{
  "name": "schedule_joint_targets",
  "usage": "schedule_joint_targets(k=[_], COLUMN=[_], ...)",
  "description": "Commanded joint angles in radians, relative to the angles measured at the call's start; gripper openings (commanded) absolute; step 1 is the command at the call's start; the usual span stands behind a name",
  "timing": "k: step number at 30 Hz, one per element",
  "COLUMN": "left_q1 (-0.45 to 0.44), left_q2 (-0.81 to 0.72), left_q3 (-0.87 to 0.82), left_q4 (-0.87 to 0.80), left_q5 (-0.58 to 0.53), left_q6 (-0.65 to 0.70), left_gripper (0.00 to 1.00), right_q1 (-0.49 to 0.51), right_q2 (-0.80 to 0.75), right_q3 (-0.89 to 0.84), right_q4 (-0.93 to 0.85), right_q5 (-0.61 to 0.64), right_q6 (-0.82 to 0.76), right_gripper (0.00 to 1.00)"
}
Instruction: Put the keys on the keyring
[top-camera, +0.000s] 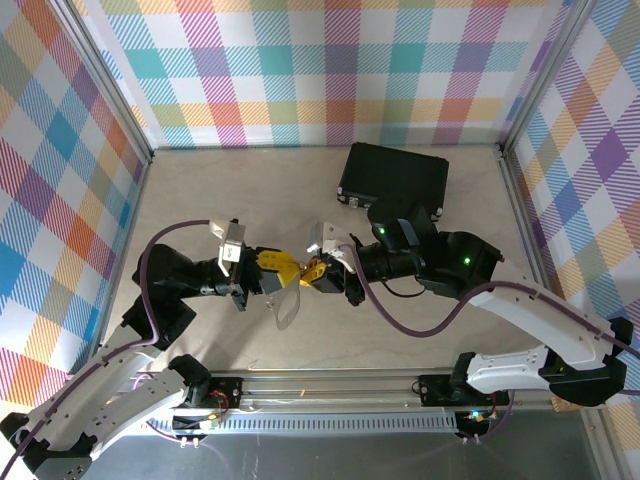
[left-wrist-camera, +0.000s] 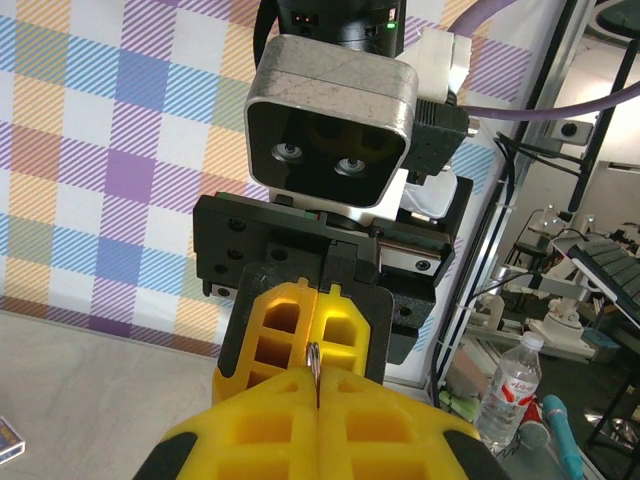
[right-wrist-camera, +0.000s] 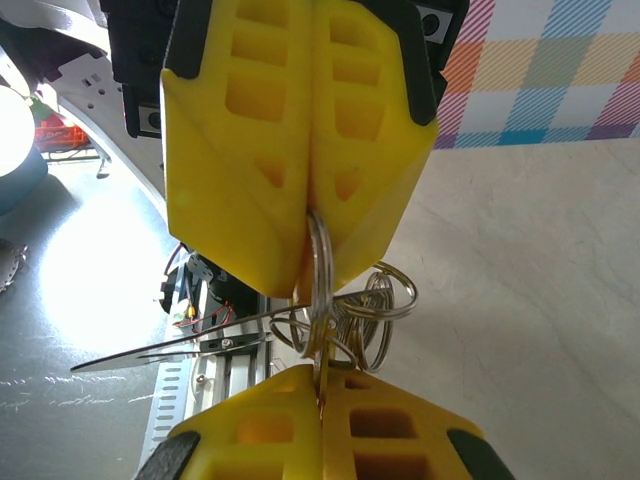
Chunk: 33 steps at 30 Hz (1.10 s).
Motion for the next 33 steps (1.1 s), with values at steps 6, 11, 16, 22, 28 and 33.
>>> schedule_joint_targets(k=[6,11,16,22,28,33], left_q1=[-0.006,-0.007,-0.007,-0.007,-0.007,-0.006], left_q2=[-0.015,-0.012,-0.016,-0.017,-0.015,-0.022], left_q3=[-0.007,-0.007,-0.013,-0.019,-0.013,-0.016], left_q4=[0.085,0.084,0.084,0.083,0.075,0.058], left_q5=[0.015,0.016,0.011,0.012,0.011,0.010], left_q6=[-0.001,0.001,0.004,0.006,0.012,0.026], left_gripper=[0.00,0.00,0.00,0.00,0.00,0.00], right_q1=[0.005,0.005,0.004,0.005,0.004,-0.003], right_q2=[-0.083,-0.116,-0.149,-0.138,-0.127,-0.113], right_q3=[-0.036,-0.061,-0.095,-0.104,-0.111,-0.114], right_q4=[0.045,0.099,0.191,0.250,0.270,0.275], right_q5=[0.016,0.030,0.040,0.027,0.003,-0.012], right_q6=[0.019,0.033,0.057,0.073,0.083,0.093], right_gripper=[0.33,0.38,0.37,0.36,0.35,0.33])
